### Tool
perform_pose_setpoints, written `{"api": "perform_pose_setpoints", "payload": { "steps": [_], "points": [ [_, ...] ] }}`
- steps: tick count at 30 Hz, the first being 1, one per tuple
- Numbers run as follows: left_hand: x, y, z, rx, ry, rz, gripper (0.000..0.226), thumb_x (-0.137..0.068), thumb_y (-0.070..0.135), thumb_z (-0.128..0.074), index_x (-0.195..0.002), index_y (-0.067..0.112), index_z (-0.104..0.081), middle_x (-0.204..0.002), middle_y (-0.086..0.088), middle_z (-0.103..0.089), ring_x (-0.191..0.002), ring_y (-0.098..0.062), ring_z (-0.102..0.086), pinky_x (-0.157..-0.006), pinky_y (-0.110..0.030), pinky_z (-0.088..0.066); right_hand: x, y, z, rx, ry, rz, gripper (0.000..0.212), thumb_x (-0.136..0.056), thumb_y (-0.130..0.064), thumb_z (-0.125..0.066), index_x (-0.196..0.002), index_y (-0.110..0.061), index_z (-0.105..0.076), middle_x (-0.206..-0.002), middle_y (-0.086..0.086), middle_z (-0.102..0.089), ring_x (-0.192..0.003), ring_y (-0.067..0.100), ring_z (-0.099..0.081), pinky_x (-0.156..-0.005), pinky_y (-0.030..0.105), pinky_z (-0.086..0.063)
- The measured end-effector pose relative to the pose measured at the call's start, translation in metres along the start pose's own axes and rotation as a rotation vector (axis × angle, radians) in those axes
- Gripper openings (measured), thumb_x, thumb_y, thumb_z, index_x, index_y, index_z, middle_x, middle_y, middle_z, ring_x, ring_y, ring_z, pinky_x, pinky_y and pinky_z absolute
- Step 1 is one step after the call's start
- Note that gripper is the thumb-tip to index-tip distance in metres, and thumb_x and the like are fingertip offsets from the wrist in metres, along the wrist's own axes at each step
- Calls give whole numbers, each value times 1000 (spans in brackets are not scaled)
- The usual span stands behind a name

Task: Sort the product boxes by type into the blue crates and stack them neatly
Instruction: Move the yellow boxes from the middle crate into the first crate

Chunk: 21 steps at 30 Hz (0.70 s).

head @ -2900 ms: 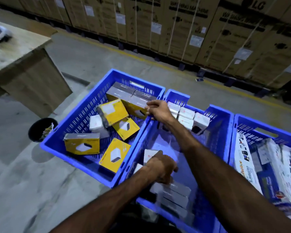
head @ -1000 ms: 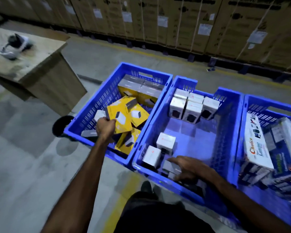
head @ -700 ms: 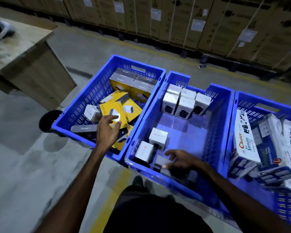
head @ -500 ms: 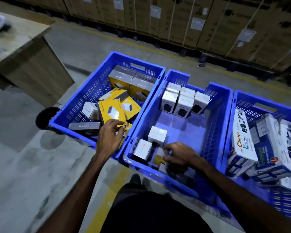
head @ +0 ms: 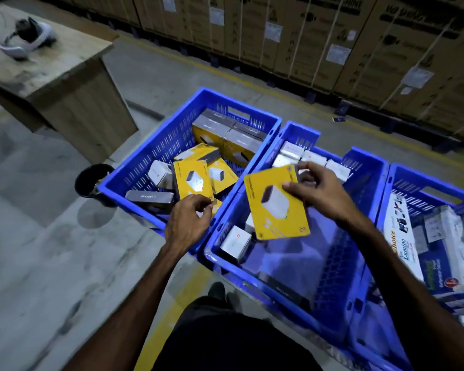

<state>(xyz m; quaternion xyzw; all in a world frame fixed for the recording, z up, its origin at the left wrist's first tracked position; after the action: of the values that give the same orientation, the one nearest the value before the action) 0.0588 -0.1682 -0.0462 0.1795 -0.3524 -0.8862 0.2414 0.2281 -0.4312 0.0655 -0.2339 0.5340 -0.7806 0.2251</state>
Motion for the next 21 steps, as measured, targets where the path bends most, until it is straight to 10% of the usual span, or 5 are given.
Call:
{"api": "perform_pose_setpoints", "payload": {
  "steps": [6, 15, 21],
  "points": [
    [1, 0, 5, 77, 132, 46, 19, -93, 10, -70, -110, 9, -78, -103, -4, -78, -88, -12, -72, -74, -5, -48, -70, -21, -71, -198, 96, -200, 31, -95, -27, -74, -116, -22, -52, -84, 4, -66, -57, 13, -61, -45, 27, -50],
    [2, -4, 10, 180, 270, 125, 14, -89, 7, -71, -100, 12, -78, -88, 0, -77, -81, -14, -72, -78, -32, -59, -147, -27, -129, -518, 156, -424, 48, -98, 6, -53, -127, -23, -30, -96, 15, -66, -50, 19, -70, -48, 33, -62],
    [3, -2, 10, 166, 217, 83, 13, -90, 8, -73, -100, 13, -78, -89, 2, -77, -81, -10, -71, -77, -30, -58, -136, 2, -120, -277, 115, -416, 7, -104, -6, -53, -108, -9, -57, -85, 10, -61, -53, 19, -67, -39, 24, -49]
  ]
}}
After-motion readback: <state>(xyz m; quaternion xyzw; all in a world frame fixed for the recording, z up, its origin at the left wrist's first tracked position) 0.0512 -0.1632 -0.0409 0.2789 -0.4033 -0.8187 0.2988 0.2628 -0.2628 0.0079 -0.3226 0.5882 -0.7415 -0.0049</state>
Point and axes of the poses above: each hand's wrist, its own x-axis away from the middle knuckle, its own z-axis out of the back of the hand, y = z × x, the point moved 1 cm from there along -x, towards the middle knuckle
